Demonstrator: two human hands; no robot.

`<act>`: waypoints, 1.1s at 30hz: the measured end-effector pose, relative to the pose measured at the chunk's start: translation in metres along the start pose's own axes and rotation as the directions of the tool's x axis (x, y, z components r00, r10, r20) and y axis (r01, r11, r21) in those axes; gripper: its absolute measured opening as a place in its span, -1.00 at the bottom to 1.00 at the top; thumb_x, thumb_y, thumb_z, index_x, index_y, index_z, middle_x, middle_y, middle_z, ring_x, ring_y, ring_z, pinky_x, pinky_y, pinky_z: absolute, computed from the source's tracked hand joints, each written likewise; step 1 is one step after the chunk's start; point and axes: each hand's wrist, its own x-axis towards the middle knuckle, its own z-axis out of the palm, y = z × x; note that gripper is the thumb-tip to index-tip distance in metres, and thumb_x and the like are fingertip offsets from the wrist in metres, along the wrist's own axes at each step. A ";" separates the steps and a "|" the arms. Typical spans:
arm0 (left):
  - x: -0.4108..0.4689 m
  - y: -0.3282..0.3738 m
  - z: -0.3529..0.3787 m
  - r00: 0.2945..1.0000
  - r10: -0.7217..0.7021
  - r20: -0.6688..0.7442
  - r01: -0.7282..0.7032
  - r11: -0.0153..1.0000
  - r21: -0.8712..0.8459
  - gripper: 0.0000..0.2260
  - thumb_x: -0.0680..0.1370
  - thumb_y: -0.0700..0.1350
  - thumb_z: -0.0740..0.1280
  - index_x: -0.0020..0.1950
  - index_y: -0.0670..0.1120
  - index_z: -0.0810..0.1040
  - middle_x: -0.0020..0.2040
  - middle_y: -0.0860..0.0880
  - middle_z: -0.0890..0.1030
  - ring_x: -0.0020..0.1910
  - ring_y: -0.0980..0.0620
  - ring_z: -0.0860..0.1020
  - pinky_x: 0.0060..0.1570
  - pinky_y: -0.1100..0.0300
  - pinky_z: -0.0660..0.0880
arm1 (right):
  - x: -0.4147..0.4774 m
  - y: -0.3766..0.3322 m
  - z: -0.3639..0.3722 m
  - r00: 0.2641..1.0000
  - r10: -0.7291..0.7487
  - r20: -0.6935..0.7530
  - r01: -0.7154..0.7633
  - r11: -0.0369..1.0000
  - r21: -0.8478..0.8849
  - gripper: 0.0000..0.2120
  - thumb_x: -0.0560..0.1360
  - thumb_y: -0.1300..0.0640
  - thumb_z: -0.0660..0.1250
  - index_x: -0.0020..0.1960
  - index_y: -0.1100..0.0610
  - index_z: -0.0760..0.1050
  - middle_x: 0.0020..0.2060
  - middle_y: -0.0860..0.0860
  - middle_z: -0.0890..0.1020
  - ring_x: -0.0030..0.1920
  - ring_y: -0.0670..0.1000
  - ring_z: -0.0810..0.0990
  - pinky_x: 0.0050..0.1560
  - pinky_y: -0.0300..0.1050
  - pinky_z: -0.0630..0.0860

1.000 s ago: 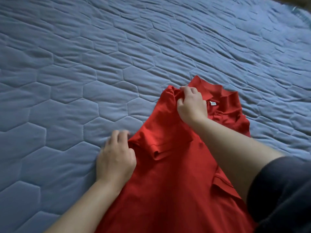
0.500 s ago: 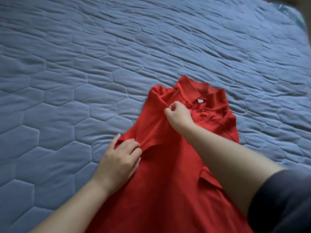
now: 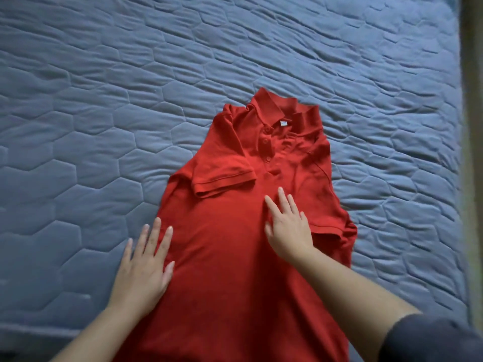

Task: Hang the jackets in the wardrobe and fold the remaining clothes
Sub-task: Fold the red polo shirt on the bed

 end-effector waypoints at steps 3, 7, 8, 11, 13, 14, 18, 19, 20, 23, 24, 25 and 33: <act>-0.044 0.005 0.004 0.993 -0.094 0.071 0.098 0.994 -0.046 -0.43 0.39 -0.12 0.45 0.38 -0.22 0.45 0.43 -0.24 0.36 0.33 -0.27 0.44 0.14 -0.26 0.43 | -0.064 0.027 0.019 0.992 0.060 0.114 -0.057 0.998 -0.029 -0.39 0.53 0.02 0.14 0.55 -0.10 0.04 0.57 -0.01 -0.11 0.56 0.08 -0.05 0.42 0.16 0.21; -0.096 0.010 0.004 0.901 -0.365 0.236 0.413 0.889 -0.199 -0.45 0.46 -0.19 0.41 0.43 -0.17 0.35 0.37 -0.21 0.40 0.25 -0.25 0.45 0.12 -0.16 0.44 | -0.148 0.051 0.036 0.935 0.250 0.250 -0.278 0.957 0.084 -0.36 0.53 0.04 0.21 0.54 -0.08 0.05 0.57 -0.02 -0.04 0.54 0.07 0.01 0.38 0.17 0.29; -0.103 0.010 0.004 0.858 -0.436 0.272 0.504 0.819 -0.275 -0.47 0.49 -0.20 0.37 0.43 -0.17 0.31 0.35 -0.22 0.42 0.22 -0.27 0.46 0.13 -0.14 0.43 | -0.165 0.056 0.039 0.909 0.320 0.267 -0.364 0.921 0.136 -0.36 0.52 0.05 0.24 0.54 -0.05 0.07 0.56 0.00 0.00 0.53 0.07 0.05 0.36 0.16 0.32; -0.116 0.010 0.006 0.720 -0.598 0.352 0.693 0.602 -0.397 -0.56 0.52 -0.19 0.35 0.37 -0.21 0.32 0.24 -0.29 0.52 0.16 -0.32 0.51 0.11 -0.08 0.42 | -0.202 0.065 0.050 0.815 0.513 0.270 -0.576 0.769 0.277 -0.32 0.50 0.07 0.32 0.53 0.07 0.09 0.50 0.07 0.17 0.44 0.16 0.25 0.31 0.10 0.36; -0.117 0.009 0.006 0.682 -0.599 0.419 0.730 0.581 -0.359 -0.64 0.53 -0.13 0.36 0.27 -0.26 0.42 0.18 -0.33 0.55 0.15 -0.33 0.51 0.10 -0.04 0.41 | -0.215 0.070 0.058 0.717 0.640 0.276 -0.695 0.622 0.362 -0.31 0.48 0.08 0.37 0.50 0.14 0.13 0.40 0.18 0.30 0.34 0.25 0.35 0.28 0.09 0.35; -0.118 0.009 0.006 0.669 -0.594 0.446 0.740 0.586 -0.330 -0.66 0.54 -0.11 0.36 0.22 -0.28 0.47 0.16 -0.35 0.56 0.15 -0.33 0.51 0.10 -0.03 0.40 | -0.220 0.072 0.063 0.658 0.686 0.311 -0.745 0.534 0.399 -0.34 0.47 0.08 0.39 0.47 0.17 0.17 0.35 0.23 0.36 0.31 0.27 0.39 0.28 0.09 0.35; -0.124 0.010 0.003 0.626 -0.631 0.459 0.779 0.537 -0.324 -0.69 0.54 -0.05 0.35 0.14 -0.26 0.59 0.12 -0.34 0.59 0.14 -0.33 0.52 0.08 0.01 0.41 | -0.240 0.077 0.081 0.536 0.651 0.537 -0.835 0.317 0.450 -0.61 0.46 0.04 0.41 0.18 0.25 0.49 0.13 0.24 0.60 0.14 0.24 0.57 0.19 0.08 0.47; -0.129 0.009 0.002 0.616 -0.640 0.459 0.787 0.514 -0.341 -0.69 0.54 -0.05 0.35 0.14 -0.26 0.59 0.12 -0.34 0.59 0.13 -0.32 0.53 0.09 0.01 0.41 | -0.247 0.078 0.085 0.535 0.636 0.556 -0.832 0.282 0.477 -0.65 0.47 0.04 0.41 0.13 0.27 0.54 0.10 0.24 0.62 0.11 0.24 0.59 0.18 0.08 0.48; -0.133 0.008 0.002 0.606 -0.650 0.458 0.795 0.494 -0.351 -0.69 0.54 -0.05 0.35 0.15 -0.25 0.59 0.11 -0.33 0.59 0.13 -0.31 0.53 0.09 0.01 0.42 | -0.253 0.079 0.087 0.529 0.637 0.561 -0.832 0.259 0.490 -0.66 0.47 0.04 0.41 0.10 0.28 0.56 0.08 0.25 0.63 0.10 0.25 0.59 0.18 0.08 0.48; -0.148 0.006 -0.003 0.561 -0.674 0.481 0.828 0.442 -0.345 -0.73 0.55 -0.07 0.35 0.11 -0.23 0.62 0.02 -0.28 0.64 -0.02 -0.23 0.62 0.02 0.02 0.47 | -0.274 0.088 0.090 0.485 0.670 0.562 -0.856 0.235 0.460 -0.70 0.47 0.04 0.42 0.05 0.26 0.57 0.04 0.24 0.65 0.08 0.23 0.61 0.16 0.07 0.51; -0.153 0.005 -0.005 0.536 -0.678 0.504 0.843 0.399 -0.361 -0.78 0.55 -0.09 0.35 0.08 -0.21 0.62 -0.09 -0.23 0.66 -0.19 -0.12 0.67 -0.06 0.04 0.50 | -0.281 0.090 0.089 0.470 0.679 0.564 -0.866 0.231 0.443 -0.71 0.47 0.04 0.42 0.04 0.24 0.58 0.03 0.24 0.65 0.06 0.22 0.61 0.15 0.05 0.51; -0.157 0.006 -0.008 0.507 -0.681 0.528 0.858 0.345 -0.380 -0.82 0.56 -0.12 0.34 0.06 -0.19 0.62 -0.22 -0.16 0.66 -0.41 0.01 0.65 -0.17 0.07 0.52 | -0.286 0.092 0.086 0.460 0.685 0.564 -0.874 0.238 0.424 -0.75 0.47 0.04 0.42 0.00 0.23 0.59 0.03 0.23 0.65 0.06 0.20 0.62 0.14 0.02 0.51; -0.171 -0.004 -0.048 0.383 -0.665 0.641 0.900 0.113 -0.421 -0.84 0.54 -0.20 0.37 0.10 -0.20 0.58 -0.25 -0.14 0.61 -0.66 0.10 0.51 -0.52 0.23 0.44 | -0.300 0.110 0.038 0.395 0.716 0.575 -0.892 0.148 0.428 -0.69 0.47 0.10 0.43 0.14 0.26 0.58 0.05 0.22 0.64 0.07 0.19 0.59 0.19 0.05 0.51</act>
